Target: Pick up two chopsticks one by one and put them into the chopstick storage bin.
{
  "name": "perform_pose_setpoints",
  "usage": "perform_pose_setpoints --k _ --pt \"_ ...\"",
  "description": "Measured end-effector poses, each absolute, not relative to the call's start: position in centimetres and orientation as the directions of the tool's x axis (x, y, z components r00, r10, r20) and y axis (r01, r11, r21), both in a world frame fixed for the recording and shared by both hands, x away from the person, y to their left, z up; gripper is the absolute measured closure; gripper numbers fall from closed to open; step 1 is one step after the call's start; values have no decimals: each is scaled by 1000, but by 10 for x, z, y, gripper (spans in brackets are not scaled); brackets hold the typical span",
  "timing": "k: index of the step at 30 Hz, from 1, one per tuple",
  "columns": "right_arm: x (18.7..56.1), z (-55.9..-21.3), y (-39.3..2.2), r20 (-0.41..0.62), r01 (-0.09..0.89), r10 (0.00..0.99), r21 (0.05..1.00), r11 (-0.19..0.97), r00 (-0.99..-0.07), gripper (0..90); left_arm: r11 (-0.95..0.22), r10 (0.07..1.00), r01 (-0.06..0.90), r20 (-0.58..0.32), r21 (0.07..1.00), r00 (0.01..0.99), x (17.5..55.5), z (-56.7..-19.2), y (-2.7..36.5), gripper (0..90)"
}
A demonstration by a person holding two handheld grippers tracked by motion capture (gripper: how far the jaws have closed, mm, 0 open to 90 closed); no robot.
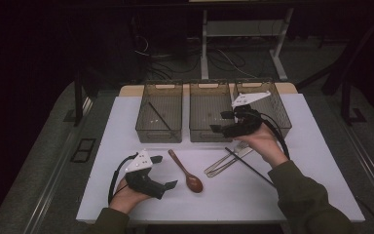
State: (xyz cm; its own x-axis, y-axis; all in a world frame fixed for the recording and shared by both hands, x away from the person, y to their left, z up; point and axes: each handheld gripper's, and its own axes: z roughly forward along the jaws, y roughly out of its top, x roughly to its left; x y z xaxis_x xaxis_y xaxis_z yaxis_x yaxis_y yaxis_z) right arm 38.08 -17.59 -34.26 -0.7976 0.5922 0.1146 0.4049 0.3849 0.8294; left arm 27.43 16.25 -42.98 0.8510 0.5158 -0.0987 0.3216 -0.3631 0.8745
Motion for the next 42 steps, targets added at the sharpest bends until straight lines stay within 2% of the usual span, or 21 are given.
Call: perform_pose_setpoints --k 16,26,32,42 --pt "346 -364 -229 140 432 617 829 355 -775 295 -350 514 315 -100 882 852 271 -428 163 0" --pt "324 -379 -249 146 453 617 808 377 -774 296 -341 510 313 -105 887 854 270 -427 165 0" --pt "309 -386 -263 134 457 622 796 396 -772 331 -337 515 316 -107 887 850 269 -427 165 0" --pt "290 -399 -284 124 487 648 766 419 -751 464 -333 520 319 -110 887 847 268 -426 166 0"
